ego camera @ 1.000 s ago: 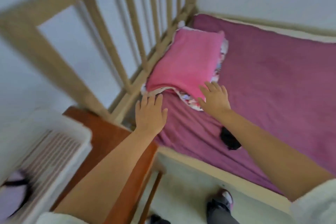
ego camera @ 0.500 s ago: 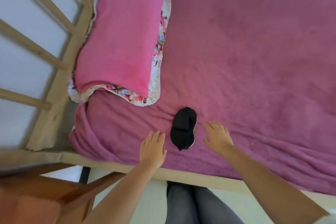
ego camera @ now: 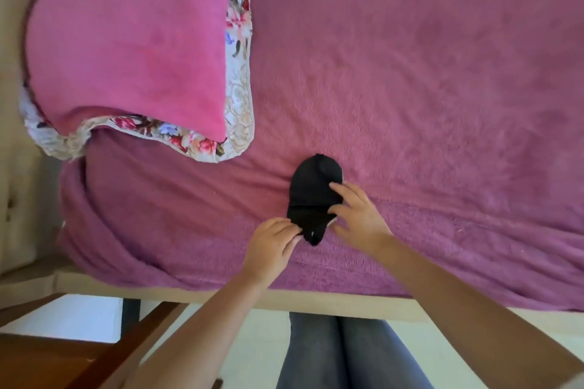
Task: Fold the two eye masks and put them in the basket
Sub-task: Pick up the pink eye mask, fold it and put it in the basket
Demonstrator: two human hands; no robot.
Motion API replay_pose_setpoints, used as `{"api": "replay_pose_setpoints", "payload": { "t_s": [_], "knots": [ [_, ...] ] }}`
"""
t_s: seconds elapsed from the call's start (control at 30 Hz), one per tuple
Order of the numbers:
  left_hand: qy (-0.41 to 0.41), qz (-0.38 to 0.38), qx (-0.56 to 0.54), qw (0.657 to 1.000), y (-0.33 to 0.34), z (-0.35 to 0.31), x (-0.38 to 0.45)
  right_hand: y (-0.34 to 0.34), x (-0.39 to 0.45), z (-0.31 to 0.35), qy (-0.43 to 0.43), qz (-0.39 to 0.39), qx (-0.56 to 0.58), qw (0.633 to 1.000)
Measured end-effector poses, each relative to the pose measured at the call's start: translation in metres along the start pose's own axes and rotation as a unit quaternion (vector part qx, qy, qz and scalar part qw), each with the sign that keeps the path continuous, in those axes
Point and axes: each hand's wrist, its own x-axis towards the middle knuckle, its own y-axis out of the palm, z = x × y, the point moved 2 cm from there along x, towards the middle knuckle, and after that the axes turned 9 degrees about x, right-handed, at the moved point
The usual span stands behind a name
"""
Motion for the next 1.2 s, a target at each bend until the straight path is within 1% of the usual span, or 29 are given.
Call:
{"api": "replay_pose_setpoints", "payload": {
  "t_s": [0.07,0.13,0.2,0.27,0.3,0.4,0.47,0.53,0.6,0.67,0.73,0.87,0.97,1.07,1.13,1.2],
  "knots": [
    [-0.052,-0.035,-0.048,0.997,-0.010,-0.002,0.019,-0.009,0.013,-0.001,0.025,-0.090,0.039,0.995],
    [-0.097,-0.049,-0.066,0.992,-0.019,-0.003,0.043,-0.017,0.030,0.000,0.073,-0.114,0.056,0.989],
    [-0.157,-0.031,-0.068,0.985,-0.021,-0.001,0.069,-0.022,0.048,-0.004,0.122,-0.103,0.070,0.985],
    [-0.227,0.035,-0.078,0.970,-0.016,0.001,0.088,-0.026,0.060,-0.007,0.143,-0.090,0.056,0.984],
    [-0.248,0.064,-0.075,0.964,-0.012,0.002,0.094,-0.027,0.064,-0.008,0.142,-0.084,0.049,0.985],
    [-0.273,0.111,-0.110,0.949,-0.006,-0.001,0.098,-0.025,0.067,-0.009,0.135,-0.061,0.080,0.986],
    [-0.274,0.111,-0.160,0.942,-0.009,-0.007,0.096,-0.027,0.064,-0.006,0.134,-0.052,0.123,0.982],
    [-0.265,0.087,-0.208,0.937,-0.020,-0.013,0.091,-0.037,0.055,0.004,0.131,-0.071,0.171,0.974],
    [-0.250,0.056,-0.239,0.937,-0.042,-0.021,0.088,-0.055,0.042,0.020,0.116,-0.107,0.216,0.963],
    [-0.212,0.016,-0.251,0.944,-0.072,-0.033,0.083,-0.077,0.027,0.042,0.088,-0.129,0.245,0.957],
    [-0.166,-0.033,-0.254,0.952,-0.109,-0.050,0.079,-0.101,0.010,0.070,0.042,-0.139,0.255,0.956],
    [-0.087,-0.108,-0.239,0.961,-0.191,-0.094,0.070,-0.159,-0.033,0.132,-0.049,-0.154,0.188,0.969],
    [-0.035,-0.151,-0.234,0.960,-0.252,-0.128,0.062,-0.206,-0.068,0.177,-0.116,-0.178,0.161,0.964],
    [0.003,-0.183,-0.270,0.945,-0.306,-0.164,0.052,-0.249,-0.098,0.212,-0.170,-0.236,0.169,0.942],
    [0.035,-0.218,-0.294,0.930,-0.336,-0.183,0.047,-0.275,-0.115,0.227,-0.199,-0.285,0.212,0.914],
    [0.086,-0.248,-0.284,0.922,-0.358,-0.201,0.044,-0.296,-0.127,0.238,-0.211,-0.326,0.255,0.885]
  ]
}}
